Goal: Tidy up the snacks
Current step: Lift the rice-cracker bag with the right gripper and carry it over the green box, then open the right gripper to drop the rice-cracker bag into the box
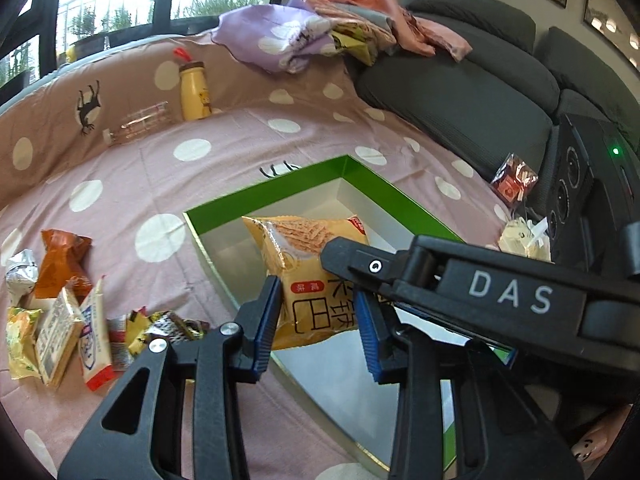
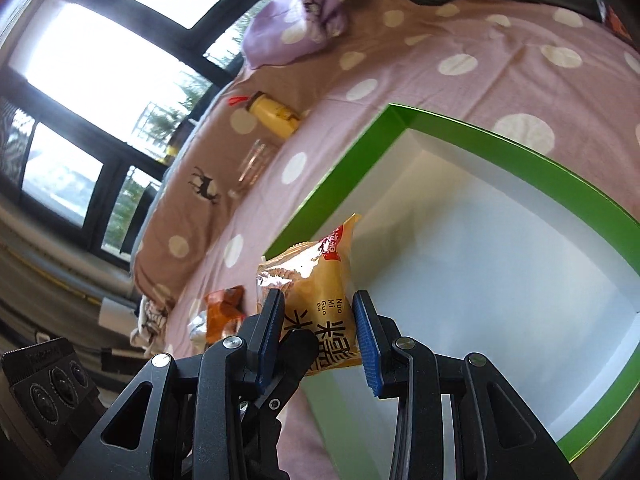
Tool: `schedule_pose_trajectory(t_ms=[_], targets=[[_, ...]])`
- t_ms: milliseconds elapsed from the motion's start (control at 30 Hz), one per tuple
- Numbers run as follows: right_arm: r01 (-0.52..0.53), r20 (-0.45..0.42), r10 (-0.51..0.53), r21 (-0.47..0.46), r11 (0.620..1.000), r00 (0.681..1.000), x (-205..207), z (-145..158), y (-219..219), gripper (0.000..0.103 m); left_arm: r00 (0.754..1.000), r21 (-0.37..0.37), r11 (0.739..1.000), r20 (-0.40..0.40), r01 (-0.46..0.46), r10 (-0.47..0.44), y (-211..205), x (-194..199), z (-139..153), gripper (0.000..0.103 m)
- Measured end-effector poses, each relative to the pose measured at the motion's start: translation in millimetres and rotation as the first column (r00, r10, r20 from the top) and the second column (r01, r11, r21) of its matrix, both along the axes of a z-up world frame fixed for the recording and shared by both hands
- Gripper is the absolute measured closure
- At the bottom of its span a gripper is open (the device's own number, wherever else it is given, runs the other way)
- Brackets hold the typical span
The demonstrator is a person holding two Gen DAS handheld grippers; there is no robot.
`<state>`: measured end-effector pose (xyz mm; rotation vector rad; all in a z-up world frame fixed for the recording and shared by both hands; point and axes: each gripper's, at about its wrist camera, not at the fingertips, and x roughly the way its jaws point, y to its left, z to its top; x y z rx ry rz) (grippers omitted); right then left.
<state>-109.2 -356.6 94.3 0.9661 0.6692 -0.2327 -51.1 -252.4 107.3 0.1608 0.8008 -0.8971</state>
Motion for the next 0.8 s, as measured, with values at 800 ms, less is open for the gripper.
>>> schedule_pose_trajectory(t_ms=[800], targets=[[0.033, -0.011, -0.033, -0.002, 0.999, 0.999, 0, -3, -6, 0.03, 0.998, -0.013, 0.998, 0.002, -0.057, 0.057, 19, -1, 2, 0.032]])
